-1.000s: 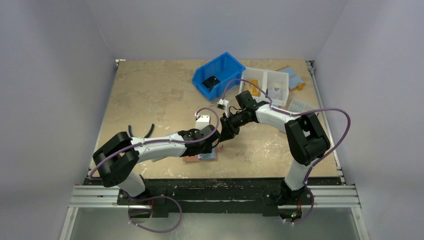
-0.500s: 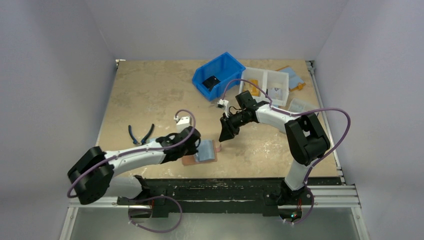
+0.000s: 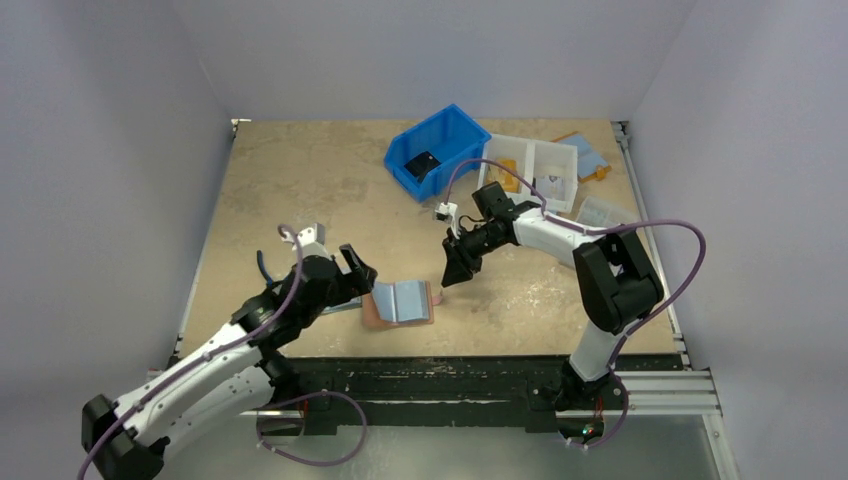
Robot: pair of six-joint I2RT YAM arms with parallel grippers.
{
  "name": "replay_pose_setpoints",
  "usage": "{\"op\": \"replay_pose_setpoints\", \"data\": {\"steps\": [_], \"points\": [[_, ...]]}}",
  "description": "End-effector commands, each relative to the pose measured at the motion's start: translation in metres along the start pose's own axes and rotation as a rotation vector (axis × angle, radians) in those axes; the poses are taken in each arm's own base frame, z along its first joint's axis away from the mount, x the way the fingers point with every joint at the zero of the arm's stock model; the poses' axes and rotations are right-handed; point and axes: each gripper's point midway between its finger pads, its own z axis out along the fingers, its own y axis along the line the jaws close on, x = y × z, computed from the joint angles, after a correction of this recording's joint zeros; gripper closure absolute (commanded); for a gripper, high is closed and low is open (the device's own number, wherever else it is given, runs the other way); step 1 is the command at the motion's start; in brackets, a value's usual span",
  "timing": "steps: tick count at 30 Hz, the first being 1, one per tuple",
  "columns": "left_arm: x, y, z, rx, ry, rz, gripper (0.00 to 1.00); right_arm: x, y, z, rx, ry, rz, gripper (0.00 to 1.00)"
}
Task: Take the credit cards out of the card holder
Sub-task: Remove the credit card from the card holder.
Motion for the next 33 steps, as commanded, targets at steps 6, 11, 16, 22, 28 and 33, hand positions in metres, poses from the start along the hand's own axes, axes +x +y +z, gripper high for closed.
{"op": "replay_pose_setpoints", "data": {"steps": [6,11,16,22,28,33], "points": [[-0.047,-0.099,-0.060,0.523,-0.117,0.024,0.02,-0.023,0.016,-0.024,0.000,-0.035,-0.199,0.61],[-0.019,-0.126,-0.046,0.645,0.008,0.059,0.15,-0.024,0.014,-0.029,0.031,-0.027,-0.241,0.60],[0.006,-0.114,-0.025,0.626,0.061,0.073,0.18,-0.028,0.019,-0.036,0.039,-0.034,-0.296,0.60],[0.022,-0.109,-0.004,0.526,0.123,0.118,0.18,-0.026,0.022,-0.039,0.028,-0.034,-0.312,0.59],[0.049,-0.083,0.030,0.165,0.129,0.280,0.22,-0.022,0.017,-0.036,0.025,-0.022,-0.291,0.59],[0.074,-0.070,0.051,0.062,0.184,0.327,0.28,-0.020,0.016,-0.035,0.024,-0.013,-0.280,0.59]]}}
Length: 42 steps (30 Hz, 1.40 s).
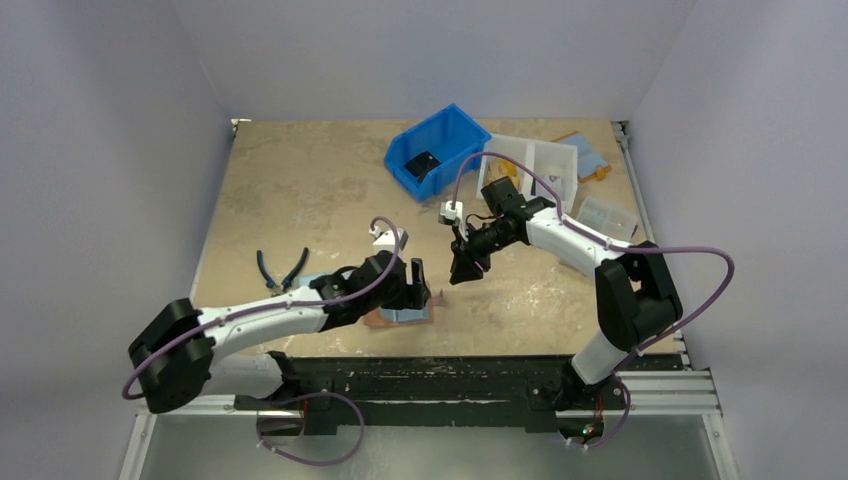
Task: Take the credit cards out of the card holder
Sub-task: Remove the credit card from the card holder.
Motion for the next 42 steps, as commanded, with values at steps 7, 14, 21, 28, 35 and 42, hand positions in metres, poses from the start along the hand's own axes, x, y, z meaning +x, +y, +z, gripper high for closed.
{"op": "replay_pose_setpoints", "data": {"steps": [7,14,21,28,35,42], "points": [[0.009,0.021,0.017,-0.179,0.004,0.047,0.28,-0.013,-0.003,-0.004,0.001,-0.020,-0.033,0.59],[0.020,0.030,0.025,-0.216,0.025,0.057,0.34,-0.013,-0.002,-0.005,0.007,-0.023,-0.033,0.58],[0.025,0.035,0.028,-0.228,0.030,0.064,0.56,-0.008,-0.004,-0.003,0.008,-0.011,-0.019,0.58],[0.025,0.031,0.022,-0.150,-0.007,0.003,0.71,-0.008,-0.003,-0.002,-0.001,-0.015,-0.014,0.58],[0.023,0.044,0.012,-0.074,-0.046,-0.131,0.72,-0.008,0.000,0.001,-0.020,-0.026,-0.002,0.58],[0.020,0.060,-0.001,-0.072,-0.076,-0.187,0.71,-0.010,0.003,0.002,-0.030,-0.035,0.003,0.58]]}}
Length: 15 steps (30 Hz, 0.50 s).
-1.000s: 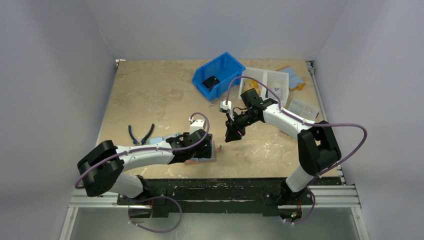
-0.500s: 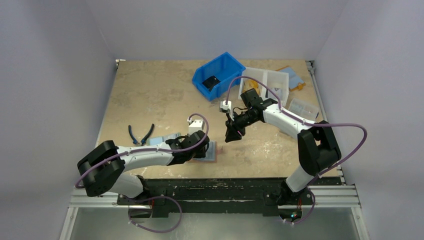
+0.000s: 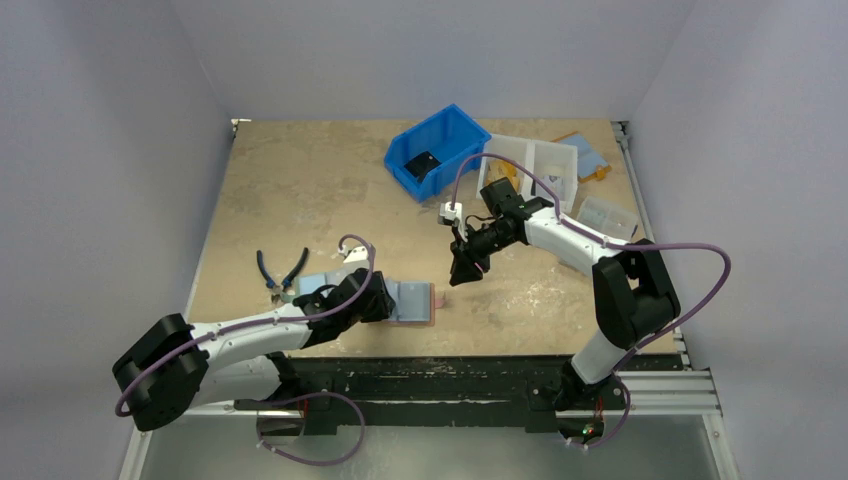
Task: Take the credit cards out of the card holder
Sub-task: Remove the credit card from the card holder.
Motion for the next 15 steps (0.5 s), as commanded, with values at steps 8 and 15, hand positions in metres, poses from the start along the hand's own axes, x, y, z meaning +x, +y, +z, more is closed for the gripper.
{"op": "replay_pose_setpoints", "data": {"steps": [8,15], "points": [[-0.012,0.008,-0.013,0.006,-0.066,-0.071,0.71,-0.016,0.006,-0.001,-0.022,-0.049,-0.017,0.58],[-0.026,0.059,-0.030,-0.283,-0.119,-0.009,0.70,-0.018,0.013,0.007,-0.033,-0.038,-0.030,0.59]]}}
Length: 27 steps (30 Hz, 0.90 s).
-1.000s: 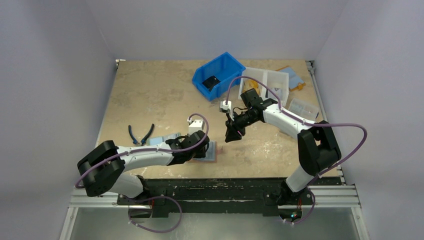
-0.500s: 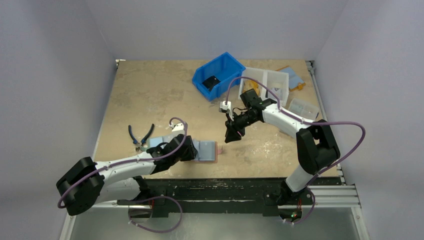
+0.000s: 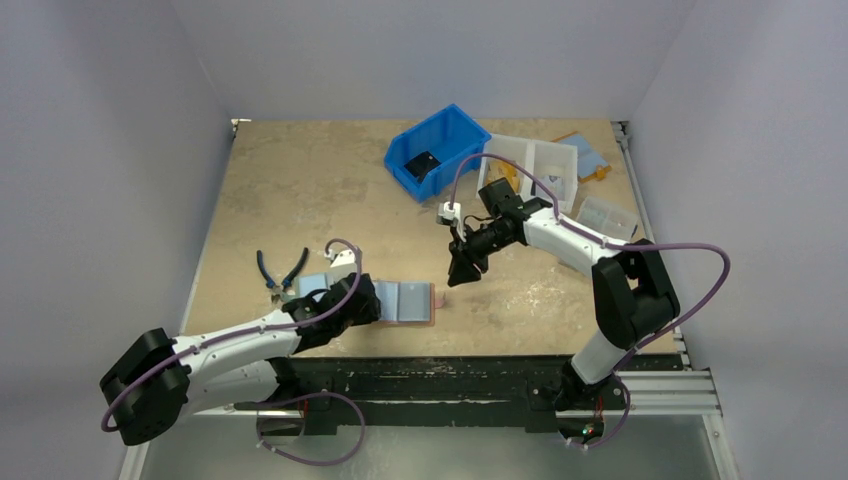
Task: Take the credit cards out of the card holder
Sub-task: Remove the credit card from the card holder.
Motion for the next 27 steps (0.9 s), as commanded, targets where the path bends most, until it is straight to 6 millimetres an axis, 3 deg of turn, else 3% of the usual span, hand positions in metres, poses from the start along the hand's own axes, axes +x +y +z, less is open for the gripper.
{"op": "replay_pose_setpoints", "data": {"steps": [1,5,7,11,15,19,23,27], "points": [[-0.027,0.034,-0.015,-0.209,-0.090,0.031,0.70,-0.014,0.008,0.005,-0.015,-0.026,-0.036,0.59],[-0.050,0.034,-0.033,-0.209,-0.172,-0.008,0.70,-0.015,0.012,0.017,-0.009,-0.004,-0.041,0.62],[-0.059,0.023,-0.043,-0.136,-0.202,-0.035,0.70,-0.014,0.014,0.024,-0.006,0.010,-0.040,0.64],[-0.070,-0.037,-0.065,0.234,-0.227,-0.042,0.65,-0.014,0.007,0.032,0.023,0.026,-0.015,0.72],[-0.072,-0.091,-0.088,0.572,-0.246,-0.073,0.47,-0.016,0.002,0.033,0.047,0.019,0.002,0.79],[-0.053,-0.093,-0.059,0.494,-0.147,-0.027,0.44,-0.018,-0.004,0.031,0.076,0.012,0.018,0.87],[-0.033,-0.087,-0.023,0.344,-0.061,0.048,0.43,-0.018,-0.011,0.025,0.099,0.001,0.038,0.89],[-0.026,-0.076,-0.004,0.182,-0.036,0.129,0.40,-0.017,-0.015,0.021,0.111,-0.007,0.047,0.89]]}}
